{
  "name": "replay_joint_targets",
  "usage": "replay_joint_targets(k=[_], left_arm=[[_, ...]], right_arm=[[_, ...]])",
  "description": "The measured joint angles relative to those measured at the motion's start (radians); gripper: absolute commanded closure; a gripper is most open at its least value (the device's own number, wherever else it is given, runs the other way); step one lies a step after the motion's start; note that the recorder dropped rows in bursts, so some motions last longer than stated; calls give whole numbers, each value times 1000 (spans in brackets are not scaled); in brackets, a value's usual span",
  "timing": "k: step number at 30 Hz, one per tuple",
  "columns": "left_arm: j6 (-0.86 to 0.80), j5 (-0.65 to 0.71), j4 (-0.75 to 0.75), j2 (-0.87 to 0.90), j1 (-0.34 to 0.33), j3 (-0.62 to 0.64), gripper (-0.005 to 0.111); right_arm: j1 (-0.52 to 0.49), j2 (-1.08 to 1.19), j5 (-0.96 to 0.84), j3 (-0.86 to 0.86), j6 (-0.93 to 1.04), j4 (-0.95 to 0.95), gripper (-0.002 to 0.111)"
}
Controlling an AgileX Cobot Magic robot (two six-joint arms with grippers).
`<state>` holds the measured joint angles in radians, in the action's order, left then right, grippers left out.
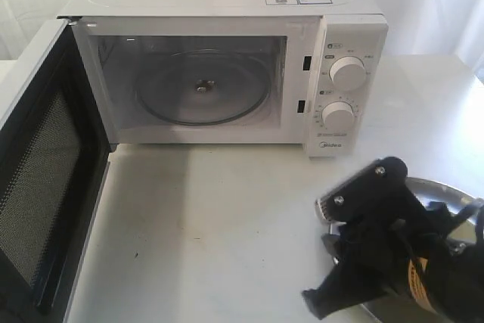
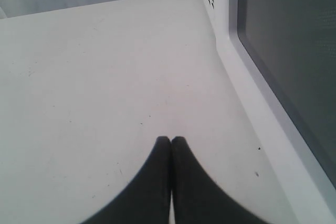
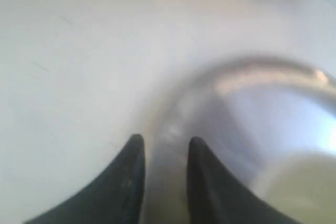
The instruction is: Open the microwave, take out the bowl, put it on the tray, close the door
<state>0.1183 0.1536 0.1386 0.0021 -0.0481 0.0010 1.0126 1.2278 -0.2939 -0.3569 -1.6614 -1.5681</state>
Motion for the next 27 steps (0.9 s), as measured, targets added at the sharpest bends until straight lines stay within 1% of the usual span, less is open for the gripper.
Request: replay_joint_targets(k=[1, 2, 3, 5, 7, 8, 9, 10, 14, 17, 21, 24, 27], left_arm=[[0, 0, 0, 0, 0, 0, 107], [0, 0, 0, 0, 0, 0, 107], [0, 0, 0, 0, 0, 0, 107], [0, 0, 0, 0, 0, 0, 107], [0, 0, 0, 0, 0, 0, 107], [0, 0, 0, 0, 0, 0, 107], [0, 0, 0, 0, 0, 0, 107], [0, 0, 0, 0, 0, 0, 107], [0, 0, 0, 0, 0, 0, 107], [0, 0, 0, 0, 0, 0, 107], [0, 0, 0, 0, 0, 0, 107], [0, 0, 0, 0, 0, 0, 107], [0, 0, 0, 0, 0, 0, 107]], right_arm=[[0, -67, 151, -42, -86, -84, 108], [4, -102, 210, -73, -101, -110, 108], [4, -153, 294, -143, -96, -138, 108], [4, -184, 355, -253, -45, -154, 108], [4, -166, 394, -369, 9, -162, 108], [4, -130, 434, -463, 40, -164, 108], [4, -100, 462, -513, 60, -164, 108], [4, -32, 518, -607, 108, -155, 108], [4, 158, 618, -803, 234, -22, 108], [4, 291, 746, -938, 292, 60, 108], [4, 448, 1027, -1065, 309, 100, 108], [6, 548, 1214, -1122, 301, 106, 108], [41, 627, 1305, -1173, 301, 107, 108]])
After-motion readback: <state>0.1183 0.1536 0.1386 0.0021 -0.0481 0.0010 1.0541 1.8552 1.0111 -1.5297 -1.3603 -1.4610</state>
